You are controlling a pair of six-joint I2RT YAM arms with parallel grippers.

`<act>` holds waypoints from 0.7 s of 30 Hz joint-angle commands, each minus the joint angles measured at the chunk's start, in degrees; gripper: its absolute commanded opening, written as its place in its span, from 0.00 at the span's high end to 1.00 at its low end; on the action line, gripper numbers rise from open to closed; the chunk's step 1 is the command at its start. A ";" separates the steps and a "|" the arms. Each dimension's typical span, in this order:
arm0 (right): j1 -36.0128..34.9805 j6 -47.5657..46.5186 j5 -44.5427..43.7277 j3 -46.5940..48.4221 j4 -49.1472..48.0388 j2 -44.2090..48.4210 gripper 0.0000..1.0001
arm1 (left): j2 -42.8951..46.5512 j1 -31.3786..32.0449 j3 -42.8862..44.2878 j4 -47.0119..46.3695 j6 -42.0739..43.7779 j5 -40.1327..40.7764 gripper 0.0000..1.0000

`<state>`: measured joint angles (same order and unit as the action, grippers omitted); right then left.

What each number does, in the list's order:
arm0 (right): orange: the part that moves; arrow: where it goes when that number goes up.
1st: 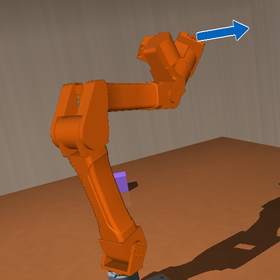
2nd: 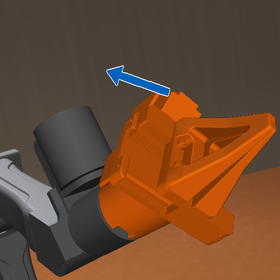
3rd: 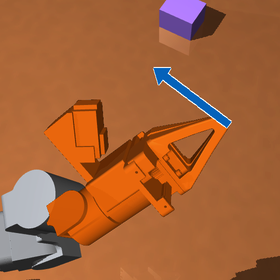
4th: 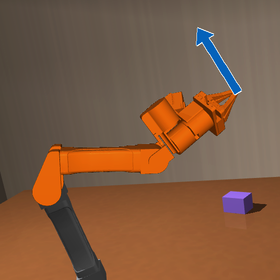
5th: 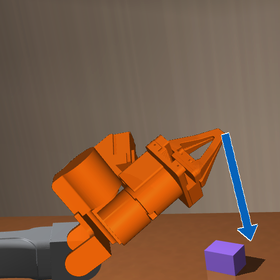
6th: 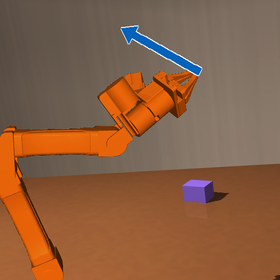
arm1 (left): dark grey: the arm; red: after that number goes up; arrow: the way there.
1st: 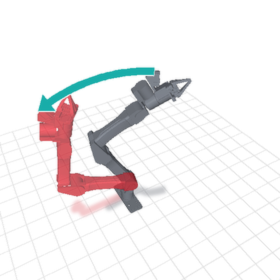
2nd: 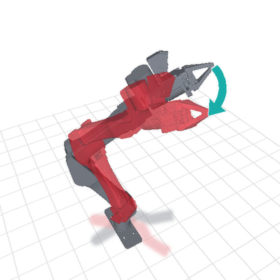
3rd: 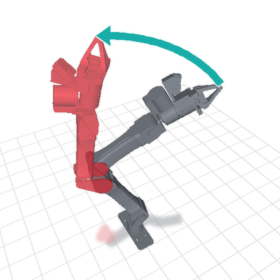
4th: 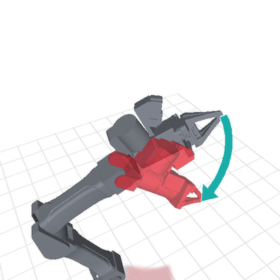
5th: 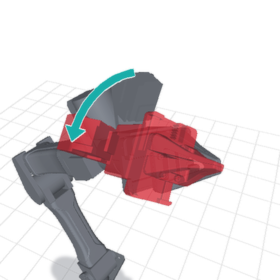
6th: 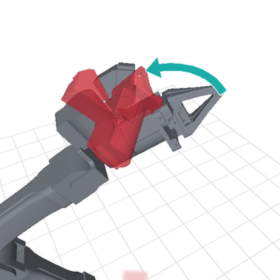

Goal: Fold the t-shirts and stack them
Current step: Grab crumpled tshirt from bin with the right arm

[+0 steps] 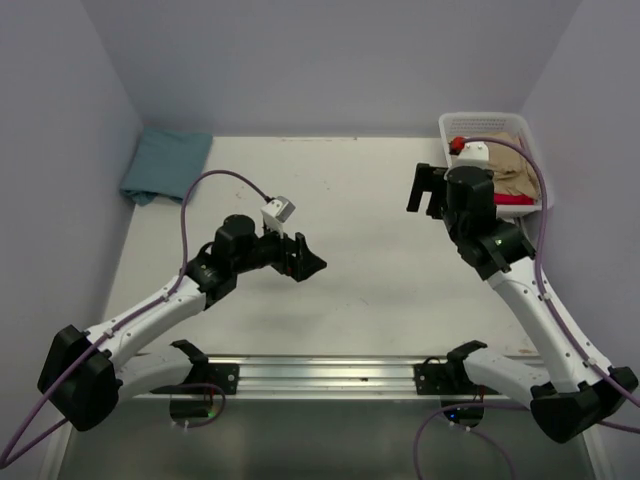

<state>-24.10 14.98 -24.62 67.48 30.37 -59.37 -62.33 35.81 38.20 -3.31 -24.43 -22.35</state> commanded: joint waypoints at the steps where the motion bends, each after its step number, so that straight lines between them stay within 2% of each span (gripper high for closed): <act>1: -0.16 0.40 -1.92 2.12 0.57 -2.67 0.01 | 1.68 0.40 1.35 -1.70 1.13 0.20 0.00; 4: -0.07 2.58 -1.30 3.88 0.04 -6.71 0.01 | 2.38 0.40 0.83 -1.26 0.87 0.64 0.00; 5: 0.10 3.47 -6.35 4.23 -0.48 -9.33 0.01 | 2.64 0.40 0.39 -1.35 0.52 0.55 0.00; 7: 1.15 5.31 -9.55 6.68 -2.59 -13.29 0.01 | 3.43 0.31 0.21 -1.08 0.26 0.38 0.00; 8: 3.77 6.54 -11.31 8.26 -2.34 -18.10 0.01 | 3.87 0.40 -0.13 -0.65 0.08 0.55 0.00; 10: 8.25 11.61 -9.32 13.53 -1.55 -22.43 0.01 | 5.45 0.31 -0.58 -0.21 -0.01 0.81 0.00; 11: 13.50 13.65 -7.82 15.03 -1.28 -24.89 0.01 | 6.16 0.40 -0.93 0.67 -0.01 1.08 0.00; 13: 18.71 17.78 -6.23 19.34 -1.28 -30.60 0.01 | 8.35 0.40 -1.63 1.29 -0.01 1.78 0.00; 17: 23.38 18.24 -4.31 29.43 0.37 -41.76 0.01 | 11.69 0.40 -4.17 2.17 -1.41 2.48 0.00; 21: 27.17 16.58 0.88 45.50 5.92 -54.95 0.01 | 14.15 0.31 -5.94 2.87 -2.38 2.75 0.00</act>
<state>2.00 30.44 -27.14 103.74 32.36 -109.06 -49.69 35.81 33.54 -0.71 -25.63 -20.56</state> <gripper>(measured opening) 0.987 0.997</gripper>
